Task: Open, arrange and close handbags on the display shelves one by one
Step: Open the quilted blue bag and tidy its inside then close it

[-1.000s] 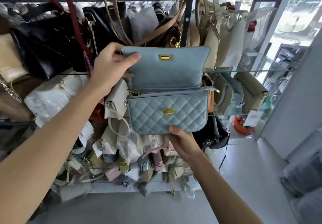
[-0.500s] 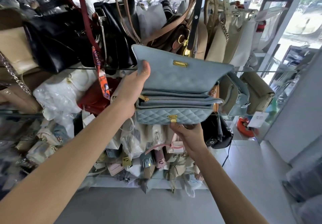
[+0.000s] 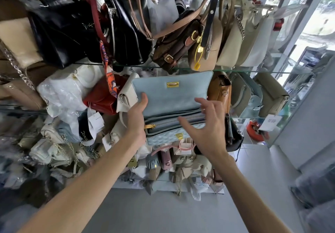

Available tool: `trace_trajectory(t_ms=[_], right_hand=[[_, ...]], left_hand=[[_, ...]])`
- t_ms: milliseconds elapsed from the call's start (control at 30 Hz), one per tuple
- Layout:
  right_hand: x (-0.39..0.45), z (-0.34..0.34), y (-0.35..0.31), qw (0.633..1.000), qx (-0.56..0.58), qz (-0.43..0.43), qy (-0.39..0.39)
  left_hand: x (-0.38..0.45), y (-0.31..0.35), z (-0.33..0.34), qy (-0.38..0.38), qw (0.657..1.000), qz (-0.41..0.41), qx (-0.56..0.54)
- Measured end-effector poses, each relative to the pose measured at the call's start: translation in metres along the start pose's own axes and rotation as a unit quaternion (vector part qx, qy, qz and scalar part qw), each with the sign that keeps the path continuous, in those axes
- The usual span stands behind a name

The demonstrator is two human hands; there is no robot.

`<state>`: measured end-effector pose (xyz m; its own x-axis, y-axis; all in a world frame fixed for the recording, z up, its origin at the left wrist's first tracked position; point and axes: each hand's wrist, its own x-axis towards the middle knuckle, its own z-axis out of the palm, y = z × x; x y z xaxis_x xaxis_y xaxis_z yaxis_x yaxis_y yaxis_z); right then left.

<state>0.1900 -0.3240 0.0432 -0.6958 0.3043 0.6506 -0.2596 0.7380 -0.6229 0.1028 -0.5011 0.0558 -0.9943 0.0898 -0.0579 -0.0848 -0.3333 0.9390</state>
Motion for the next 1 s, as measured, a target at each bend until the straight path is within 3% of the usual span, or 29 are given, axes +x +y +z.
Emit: trace_trajectory(t_ms=[100,200,300,433,567,667,733,833,1000], right_hand=[[0.001,0.018,-0.018,0.991,-0.013,-0.101,-0.081],[0.005,0.033,-0.031,0.963,-0.031,-0.077,-0.255],[0.009,0.043,-0.037,0.940,-0.076,-0.105,-0.315],[0.015,0.040,-0.034,0.912,-0.051,-0.128,-0.386],[-0.005,0.041,-0.030,0.917,-0.039,-0.170,-0.359],[-0.013,0.037,-0.025,0.936,0.019,-0.063,-0.347],[-0.016,0.035,-0.026,0.929,0.042,0.018,-0.368],[-0.022,0.026,-0.021,0.931,0.015,0.052,-0.361],[0.005,-0.044,0.022,0.963,-0.043,0.151,-0.219]], left_hand=[[-0.005,-0.002,0.002,-0.002,1.000,0.008,-0.009],[-0.009,-0.002,0.002,-0.031,0.999,-0.012,-0.035],[-0.012,-0.003,0.003,-0.053,0.998,0.000,-0.035],[-0.018,-0.008,-0.003,-0.065,0.997,-0.010,-0.036],[-0.025,-0.018,-0.011,-0.062,0.996,-0.039,-0.053],[-0.028,-0.025,-0.014,-0.060,0.997,-0.034,-0.030],[-0.031,-0.028,-0.013,-0.065,0.997,-0.025,-0.015],[-0.030,-0.033,-0.016,-0.042,0.999,-0.020,-0.013],[-0.020,-0.028,-0.034,0.003,0.995,-0.046,-0.088]])
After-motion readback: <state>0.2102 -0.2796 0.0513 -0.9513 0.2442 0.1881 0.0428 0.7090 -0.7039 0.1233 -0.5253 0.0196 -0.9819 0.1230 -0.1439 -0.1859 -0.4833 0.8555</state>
